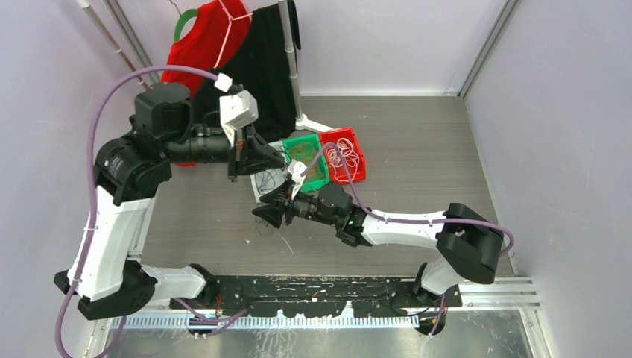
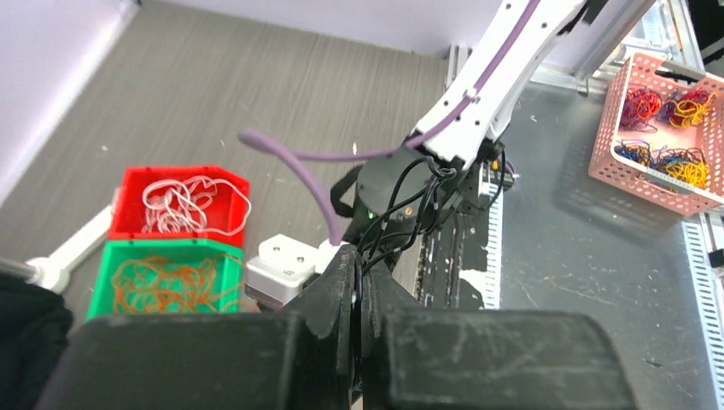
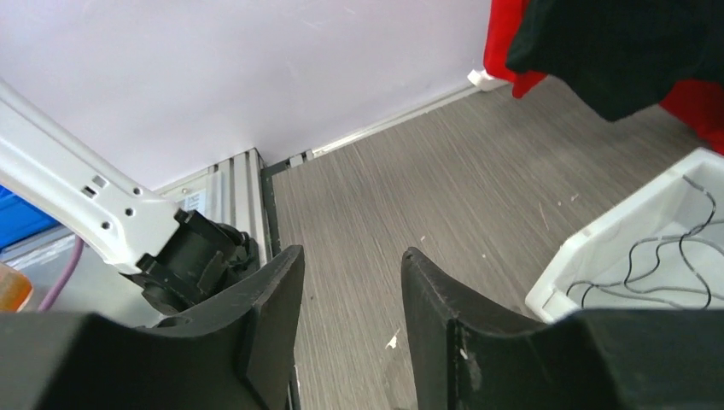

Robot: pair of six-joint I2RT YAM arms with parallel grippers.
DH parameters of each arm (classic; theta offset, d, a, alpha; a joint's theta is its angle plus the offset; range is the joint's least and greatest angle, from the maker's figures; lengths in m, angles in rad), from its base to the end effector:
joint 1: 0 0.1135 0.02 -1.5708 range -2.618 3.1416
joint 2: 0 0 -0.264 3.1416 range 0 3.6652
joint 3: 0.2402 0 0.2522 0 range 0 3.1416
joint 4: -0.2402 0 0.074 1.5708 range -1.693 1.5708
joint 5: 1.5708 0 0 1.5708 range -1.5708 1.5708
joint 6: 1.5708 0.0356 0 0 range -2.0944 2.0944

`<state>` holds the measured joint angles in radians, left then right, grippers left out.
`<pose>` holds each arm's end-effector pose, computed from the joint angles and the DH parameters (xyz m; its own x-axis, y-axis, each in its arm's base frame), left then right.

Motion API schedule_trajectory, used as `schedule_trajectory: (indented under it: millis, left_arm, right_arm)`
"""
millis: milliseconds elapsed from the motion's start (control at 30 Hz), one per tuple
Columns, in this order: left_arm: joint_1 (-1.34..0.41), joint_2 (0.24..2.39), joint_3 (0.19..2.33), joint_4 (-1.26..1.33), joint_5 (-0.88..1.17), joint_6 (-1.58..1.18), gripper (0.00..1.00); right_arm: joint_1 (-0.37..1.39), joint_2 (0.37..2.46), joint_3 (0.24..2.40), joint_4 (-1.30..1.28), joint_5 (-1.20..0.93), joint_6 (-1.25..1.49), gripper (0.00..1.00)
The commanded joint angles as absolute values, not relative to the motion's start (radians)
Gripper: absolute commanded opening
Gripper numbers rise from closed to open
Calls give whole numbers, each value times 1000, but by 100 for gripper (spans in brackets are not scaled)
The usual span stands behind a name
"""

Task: Untangle the cables

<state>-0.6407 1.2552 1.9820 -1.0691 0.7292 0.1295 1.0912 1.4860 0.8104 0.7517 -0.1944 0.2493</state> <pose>0.1269 -0.1242 0.5383 -0.1443 0.2277 -0.9630 0.9757 0.1949 -0.1001 0.1484 0.3003 0.2785 -0.2027 0.1349 -0.9699 -0.9383 0.2565 0.2318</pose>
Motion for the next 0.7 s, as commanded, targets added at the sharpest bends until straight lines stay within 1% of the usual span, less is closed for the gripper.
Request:
schedule_trajectory:
  millis: [0,200,267,333,433,600,667]
  left_arm:
    - [-643,1261,2117,-1060,747,112,0]
    - [-642,1340,2337,-1049,680,125,0]
    - [-643,1340,2362,-1031,642,151,0]
    - [-643,1326,2342,-1014,600,171,0]
    - [-643,1293,2241,-1002,515,208,0]
    - [-641,1212,1913,-921,259,328,0]
    - [-631,1209,1799,-883,194,368,0]
  right_arm:
    - [1094,1511,755,921,-157,308,50]
    - [1094,1540,666,950,-135,336,50]
    - [1094,1538,634,957,-117,343,50]
    - [1094,1522,600,962,-77,350,52]
    - [1089,1465,553,924,4,347,55]
    - [1054,1326,494,797,128,380,54]
    - [1051,1262,486,719,177,378,53]
